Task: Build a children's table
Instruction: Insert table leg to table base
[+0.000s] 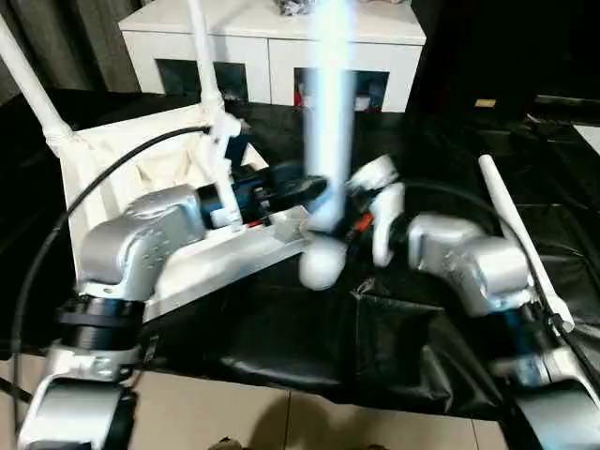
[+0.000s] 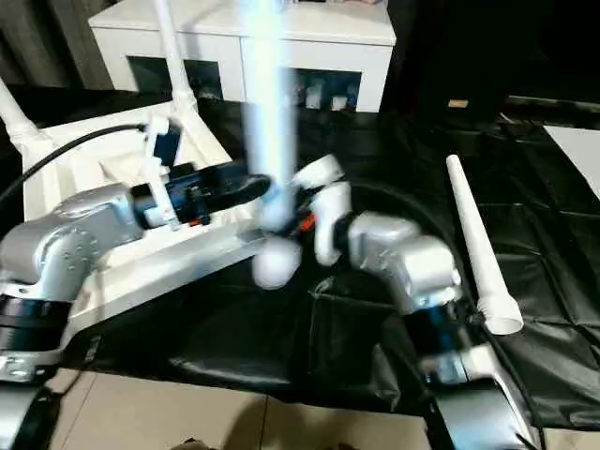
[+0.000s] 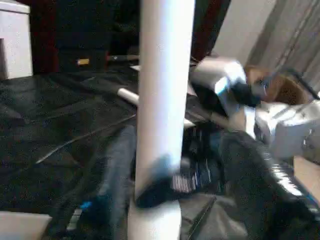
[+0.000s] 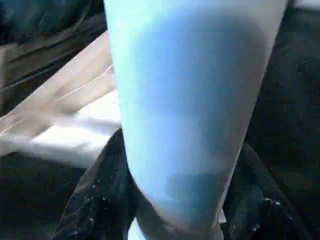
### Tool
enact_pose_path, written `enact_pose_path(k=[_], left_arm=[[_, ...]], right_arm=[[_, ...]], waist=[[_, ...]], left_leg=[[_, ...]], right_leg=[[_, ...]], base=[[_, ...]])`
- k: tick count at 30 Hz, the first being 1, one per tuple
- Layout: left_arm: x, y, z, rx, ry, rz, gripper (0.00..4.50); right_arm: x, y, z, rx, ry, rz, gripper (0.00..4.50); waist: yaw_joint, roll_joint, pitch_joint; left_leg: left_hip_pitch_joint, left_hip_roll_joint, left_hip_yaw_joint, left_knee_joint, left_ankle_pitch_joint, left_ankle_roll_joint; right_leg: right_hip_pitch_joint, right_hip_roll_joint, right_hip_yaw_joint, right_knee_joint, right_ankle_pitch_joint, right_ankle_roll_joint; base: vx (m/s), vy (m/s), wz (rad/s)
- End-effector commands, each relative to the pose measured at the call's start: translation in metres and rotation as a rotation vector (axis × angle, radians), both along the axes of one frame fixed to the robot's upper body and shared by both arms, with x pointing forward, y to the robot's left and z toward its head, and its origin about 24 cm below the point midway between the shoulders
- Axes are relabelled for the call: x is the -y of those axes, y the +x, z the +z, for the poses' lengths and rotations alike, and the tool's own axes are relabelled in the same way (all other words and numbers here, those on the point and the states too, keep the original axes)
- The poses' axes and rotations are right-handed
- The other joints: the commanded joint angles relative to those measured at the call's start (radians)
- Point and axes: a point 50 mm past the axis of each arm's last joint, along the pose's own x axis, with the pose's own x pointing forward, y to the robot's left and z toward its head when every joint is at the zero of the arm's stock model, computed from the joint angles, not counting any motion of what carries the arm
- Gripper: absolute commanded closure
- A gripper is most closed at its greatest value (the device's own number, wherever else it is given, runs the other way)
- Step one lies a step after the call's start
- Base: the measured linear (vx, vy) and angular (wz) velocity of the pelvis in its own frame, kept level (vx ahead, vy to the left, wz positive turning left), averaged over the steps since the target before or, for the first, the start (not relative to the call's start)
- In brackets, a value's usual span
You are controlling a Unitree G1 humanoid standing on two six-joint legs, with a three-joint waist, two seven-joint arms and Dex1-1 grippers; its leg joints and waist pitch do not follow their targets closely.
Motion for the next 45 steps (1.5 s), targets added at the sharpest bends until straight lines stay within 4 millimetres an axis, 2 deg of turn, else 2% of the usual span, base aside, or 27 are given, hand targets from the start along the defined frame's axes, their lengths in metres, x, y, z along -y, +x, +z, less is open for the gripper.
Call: enact_pose_path(k=[1,2,3,6,7,8,9,10,11,12,13,15,18,19,23,24,28,34,35,41,45], left_arm=[[-0.010,0.007,-0.013,0.027,0.095,0.095,1.31],[-0.010,0.007,-0.013,0.027,0.095,0.095,1.31],[-0.012,0.009,-0.021,0.027,0.143,0.111,1.13],[-0.015,0.010,-0.054,0.011,0.381,0.126,1.13],[-0.015,0.010,-0.054,0.011,0.381,0.126,1.13],[-0.016,0.010,-0.064,0.004,0.448,0.121,1.13],[-0.021,0.011,-0.082,-0.065,0.524,0.160,1.24],[-0.021,0.011,-0.082,-0.065,0.524,0.160,1.48],[-0.025,0.013,-0.089,-0.092,0.552,0.187,1.52],[-0.026,0.013,-0.092,-0.107,0.554,0.197,1.53],[-0.028,0.015,-0.095,-0.132,0.553,0.212,1.60],[-0.030,0.016,-0.098,-0.151,0.562,0.220,1.90],[-0.033,0.016,-0.103,-0.162,0.606,0.217,2.00],[-0.034,0.016,-0.105,-0.162,0.620,0.216,2.24],[-0.037,0.015,-0.106,-0.176,0.630,0.205,2.44],[-0.038,0.015,-0.106,-0.177,0.630,0.204,2.51],[-0.037,0.014,-0.105,-0.174,0.609,0.170,2.83],[-0.034,0.012,-0.109,-0.196,0.616,0.134,3.28],[-0.036,0.012,-0.111,-0.216,0.637,0.132,3.38],[-0.041,0.011,-0.112,-0.233,0.672,0.134,3.95],[-0.044,0.002,-0.112,-0.219,0.685,0.048,4.25]], right_arm=[[0.015,0.013,0.010,0.068,0.014,-0.146,2.63],[0.015,0.013,0.010,0.068,0.014,-0.146,2.63],[0.020,0.015,0.009,0.075,0.009,-0.180,2.63],[0.024,0.013,0.002,0.082,-0.023,-0.185,2.64],[0.024,0.013,0.002,0.082,-0.023,-0.185,2.64],[0.024,0.012,0.001,0.082,-0.024,-0.184,2.64],[0.023,0.009,-0.002,0.084,-0.024,-0.175,2.64],[0.023,0.009,-0.002,0.084,-0.024,-0.175,2.64],[0.022,0.008,-0.002,0.086,-0.021,-0.171,2.64],[0.022,0.008,-0.002,0.088,-0.019,-0.170,2.64],[0.021,0.008,-0.002,0.094,-0.018,-0.166,2.64],[0.020,0.008,-0.002,0.101,-0.022,-0.163,2.64],[0.020,0.008,-0.002,0.103,-0.023,-0.158,2.64],[0.020,0.008,-0.002,0.104,-0.023,-0.156,2.64],[0.019,0.007,-0.002,0.107,-0.027,-0.141,2.64],[0.019,0.007,-0.002,0.107,-0.027,-0.135,2.64],[0.017,0.006,-0.002,0.112,-0.027,-0.117,2.64],[0.015,0.007,0.000,0.118,-0.027,-0.107,2.64],[0.015,0.007,0.001,0.122,-0.028,-0.104,2.64],[0.017,0.007,0.003,0.129,-0.024,-0.104,2.64],[0.017,0.002,0.006,0.117,0.039,-0.068,2.64]], waist=[[-0.004,0.003,-0.081],[-0.005,0.004,-0.080],[-0.004,0.004,-0.082],[-0.003,0.007,-0.084],[-0.003,0.007,-0.084],[-0.003,0.009,-0.084],[-0.004,0.015,-0.084],[-0.004,0.013,-0.084],[-0.004,0.011,-0.085],[-0.004,0.017,-0.084],[-0.005,0.018,-0.085],[-0.005,0.018,-0.084],[-0.004,0.018,-0.083],[-0.004,0.019,-0.083],[-0.004,0.018,-0.082],[-0.004,0.014,-0.082],[-0.005,0.015,-0.082],[-0.004,0.017,-0.082],[-0.004,0.020,-0.082],[-0.006,0.020,-0.080],[-0.008,0.019,-0.081]], left_leg=[[0.009,-0.003,0.005,-0.077,-0.186,-0.029],[0.010,-0.003,0.006,-0.077,-0.184,-0.032],[0.010,-0.004,0.005,-0.077,-0.178,-0.031],[0.008,-0.004,0.005,-0.076,-0.163,-0.020],[0.008,-0.003,0.005,-0.077,-0.165,-0.019],[0.009,-0.003,0.005,-0.077,-0.167,-0.017],[0.010,-0.004,0.006,-0.077,-0.173,-0.020],[0.010,-0.004,0.006,-0.076,-0.177,-0.021],[0.009,-0.004,0.005,-0.077,-0.181,-0.022],[0.009,-0.004,0.004,-0.077,-0.186,-0.024],[0.010,-0.004,0.004,-0.076,-0.192,-0.027],[0.011,-0.003,0.004,-0.077,-0.200,-0.027],[0.012,-0.002,0.003,-0.078,-0.211,-0.024],[0.013,-0.003,0.003,-0.077,-0.210,-0.023],[0.012,-0.001,0.002,-0.079,-0.218,-0.023],[0.011,-0.001,0.003,-0.079,-0.217,-0.022],[0.012,0.000,0.003,-0.079,-0.221,-0.019],[0.012,0.000,0.003,-0.079,-0.217,-0.019],[0.012,0.000,0.003,-0.079,-0.216,-0.020],[0.013,-0.001,0.003,-0.081,-0.238,-0.021],[0.011,0.000,0.000,-0.082,-0.232,-0.022]], right_leg=[[0.067,-0.035,0.028,-0.075,-0.201,-0.184],[0.067,-0.035,0.028,-0.073,-0.201,-0.182],[0.069,-0.034,0.028,-0.071,-0.194,-0.181],[0.071,-0.033,0.029,-0.069,-0.157,-0.174],[0.070,-0.033,0.029,-0.068,-0.154,-0.173],[0.069,-0.035,0.028,-0.069,-0.150,-0.177],[0.069,-0.034,0.029,-0.069,-0.146,-0.183],[0.070,-0.034,0.029,-0.069,-0.143,-0.186],[0.073,-0.035,0.029,-0.068,-0.140,-0.192],[0.072,-0.035,0.029,-0.068,-0.144,-0.194],[0.073,-0.036,0.029,-0.069,-0.145,-0.203],[0.071,-0.036,0.028,-0.070,-0.149,-0.211],[0.071,-0.036,0.028,-0.071,-0.156,-0.214],[0.071,-0.037,0.028,-0.071,-0.153,-0.215],[0.072,-0.039,0.029,-0.070,-0.156,-0.222],[0.072,-0.039,0.029,-0.071,-0.155,-0.223],[0.071,-0.040,0.029,-0.073,-0.177,-0.221],[0.070,-0.040,0.030,-0.071,-0.160,-0.225],[0.070,-0.040,0.030,-0.071,-0.158,-0.226],[0.069,-0.040,0.030,-0.076,-0.193,-0.219],[0.072,-0.041,0.029,-0.073,-0.184,-0.219]], base=[[0.000,0.000,0.00],[0.000,0.000,0.00],[0.000,0.000,0.00],[0.000,0.000,0.00],[0.000,0.000,0.00],[0.000,0.000,0.00],[0.000,0.000,0.00],[0.000,0.000,0.00],[0.000,0.000,0.00],[0.000,0.000,0.00],[0.000,0.000,0.00],[0.000,0.000,0.00],[0.000,0.000,0.00],[0.000,0.000,0.00],[0.000,0.000,0.00],[0.000,0.000,0.00],[0.000,0.000,0.00],[0.000,0.000,0.00],[0.000,0.000,0.00],[0.000,0.000,0.00],[0.000,0.000,0.00]])
